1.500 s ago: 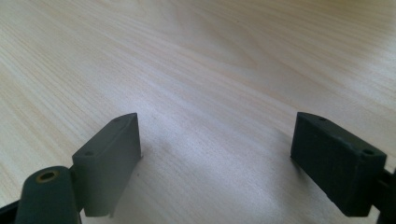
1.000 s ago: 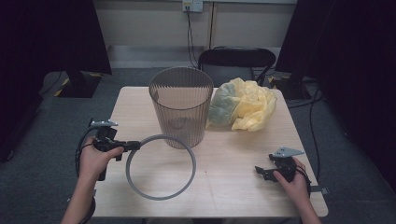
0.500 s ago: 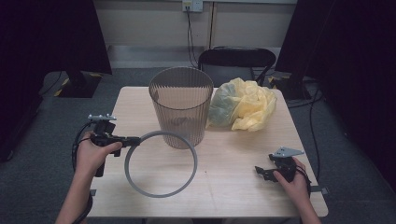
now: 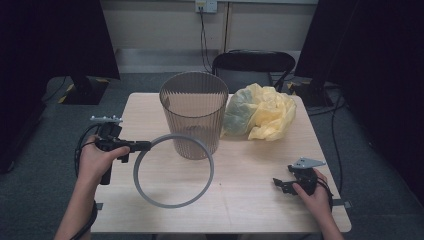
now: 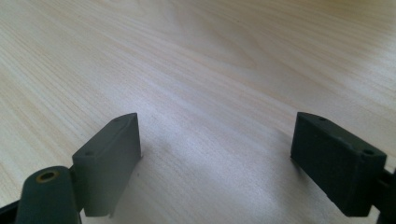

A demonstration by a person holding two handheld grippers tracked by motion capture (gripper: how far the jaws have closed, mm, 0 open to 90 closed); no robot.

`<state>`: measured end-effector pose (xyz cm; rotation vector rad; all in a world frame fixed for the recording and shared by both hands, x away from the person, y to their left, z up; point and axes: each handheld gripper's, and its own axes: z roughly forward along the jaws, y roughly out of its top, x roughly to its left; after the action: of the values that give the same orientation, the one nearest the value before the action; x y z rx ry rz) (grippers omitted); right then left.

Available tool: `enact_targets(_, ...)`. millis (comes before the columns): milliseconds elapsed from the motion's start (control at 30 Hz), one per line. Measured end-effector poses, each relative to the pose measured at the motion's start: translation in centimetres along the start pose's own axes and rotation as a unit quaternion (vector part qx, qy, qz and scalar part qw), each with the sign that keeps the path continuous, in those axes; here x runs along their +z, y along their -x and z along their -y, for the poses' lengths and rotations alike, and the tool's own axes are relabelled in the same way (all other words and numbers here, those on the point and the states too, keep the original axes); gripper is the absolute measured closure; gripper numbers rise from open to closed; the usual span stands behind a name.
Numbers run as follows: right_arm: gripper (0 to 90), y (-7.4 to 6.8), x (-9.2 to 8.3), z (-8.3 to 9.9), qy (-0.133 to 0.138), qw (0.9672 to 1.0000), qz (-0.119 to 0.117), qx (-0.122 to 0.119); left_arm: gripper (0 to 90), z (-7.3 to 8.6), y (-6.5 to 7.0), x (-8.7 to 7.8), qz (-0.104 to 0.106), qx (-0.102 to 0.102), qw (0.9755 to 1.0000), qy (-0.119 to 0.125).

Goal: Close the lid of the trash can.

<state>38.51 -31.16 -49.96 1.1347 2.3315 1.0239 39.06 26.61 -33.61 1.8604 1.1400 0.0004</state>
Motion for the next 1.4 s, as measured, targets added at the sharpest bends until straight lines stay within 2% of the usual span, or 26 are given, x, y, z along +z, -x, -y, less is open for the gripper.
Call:
enact_targets(300, 14.9, 0.0, 0.0, 0.0, 0.000, 1.0000, 0.000, 0.000, 84.0, -1.0, 0.6, -1.0, 0.011, 0.004, 0.9999, 0.005)
enact_targets(633, 14.9, 0.0, 0.0, 0.0, 0.000, 1.0000, -0.001, 0.000, 84.0, -2.4, 1.6, -1.9, 0.008, 0.018, 0.9998, 0.005)
enact_targets(900, 14.9, 0.0, 0.0, 0.0, 0.000, 1.0000, 0.000, 0.000, 84.0, -3.4, 2.5, -2.7, 0.008, 0.019, 0.9998, 0.007)
enact_targets(933, 15.0, 0.0, 0.0, 0.0, 0.000, 1.0000, 0.000, 0.000, 84.0, -3.6, 2.6, -2.8, 0.006, 0.025, 0.9996, 0.008)
enact_targets(1400, 14.9, 0.0, 0.0, 0.0, 0.001, 1.0000, 0.000, 0.000, 84.0, -5.4, 3.9, -4.6, 0.001, 0.029, 0.9995, 0.010)
